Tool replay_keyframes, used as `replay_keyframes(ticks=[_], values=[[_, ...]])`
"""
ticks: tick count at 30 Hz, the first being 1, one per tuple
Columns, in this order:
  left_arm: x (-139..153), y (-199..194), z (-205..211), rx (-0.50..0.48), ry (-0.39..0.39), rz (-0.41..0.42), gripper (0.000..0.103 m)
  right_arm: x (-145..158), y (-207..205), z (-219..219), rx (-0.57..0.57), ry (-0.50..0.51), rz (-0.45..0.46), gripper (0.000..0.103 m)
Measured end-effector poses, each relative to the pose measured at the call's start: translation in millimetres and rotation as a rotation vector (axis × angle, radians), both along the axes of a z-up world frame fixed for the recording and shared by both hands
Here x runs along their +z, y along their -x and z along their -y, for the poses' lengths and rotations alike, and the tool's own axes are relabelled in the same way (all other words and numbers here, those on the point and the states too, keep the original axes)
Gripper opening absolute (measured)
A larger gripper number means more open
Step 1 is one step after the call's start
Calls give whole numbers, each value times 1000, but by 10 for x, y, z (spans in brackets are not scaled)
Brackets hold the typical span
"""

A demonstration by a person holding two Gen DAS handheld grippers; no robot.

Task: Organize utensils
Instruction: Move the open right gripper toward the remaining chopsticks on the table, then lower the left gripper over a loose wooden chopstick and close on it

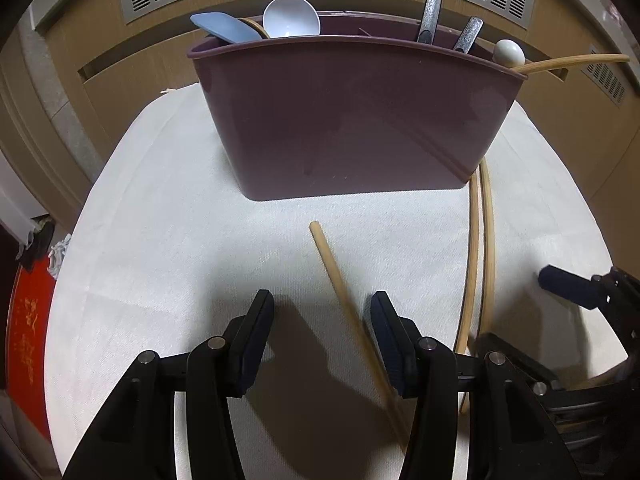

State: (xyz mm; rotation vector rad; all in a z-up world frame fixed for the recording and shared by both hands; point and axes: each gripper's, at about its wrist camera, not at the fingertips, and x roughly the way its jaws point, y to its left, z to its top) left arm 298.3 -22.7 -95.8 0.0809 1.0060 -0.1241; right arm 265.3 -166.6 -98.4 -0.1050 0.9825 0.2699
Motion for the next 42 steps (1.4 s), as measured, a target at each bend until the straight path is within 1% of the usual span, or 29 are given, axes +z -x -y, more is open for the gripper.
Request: replay_keyframes(ticks=[4,5,7,9,11,13,15,17,18,19,20,21,23,25,27,28,29,32,35,38,40,42], values=[[9,-10,31,-3,-5,-2,52,33,65,20,7,56,14,74],[-40,-34,35,-3,-8,-1,52,39,88,48,4,94,18,74],[-33,-19,12,-1,-21,7,52,21,112,128,-11,161,25,74],[-7,-7,-35,8,-47,28,52,-1,111,237,-32,181,18,74],[17,6,-93,25,-84,55,52,21,77,385,-69,142,2,74],[37,5,-191,60,-102,70,52,86,-6,528,-113,31,-16,73],[65,-6,-298,90,-76,72,52,121,-121,588,-130,-80,-49,65],[94,-1,-380,107,-54,76,52,103,-291,553,-139,-169,-106,46],[111,-24,-377,115,-38,78,53,83,-358,516,-141,-183,-124,42],[139,-13,-420,120,-7,78,53,61,-424,469,-147,-181,-137,39],[154,5,-467,121,14,77,55,41,-483,422,-161,-173,-142,38],[160,4,-501,119,46,75,57,49,-516,378,-176,-164,-127,38],[176,71,-605,115,107,64,57,65,-577,282,-176,-149,-115,38],[155,73,-626,108,138,49,57,41,-629,226,-177,-106,-106,38],[126,83,-613,95,141,42,57,33,-663,181,-169,-51,-93,35],[106,85,-615,89,142,36,57,39,-656,170,-160,-25,-92,31],[84,87,-629,86,144,31,57,45,-636,172,-145,-7,-95,30],[61,103,-656,79,145,20,57,67,-500,247,-115,42,-104,28],[82,112,-602,69,152,24,57,83,-360,429,-120,42,-116,28],[56,42,-538,53,159,9,57,90,-220,559,-133,51,-100,28],[9,-22,-519,63,141,-12,57,83,-116,550,-124,49,-89,28],[-36,-101,-489,72,119,-31,54,88,-68,559,-104,21,-82,28]])
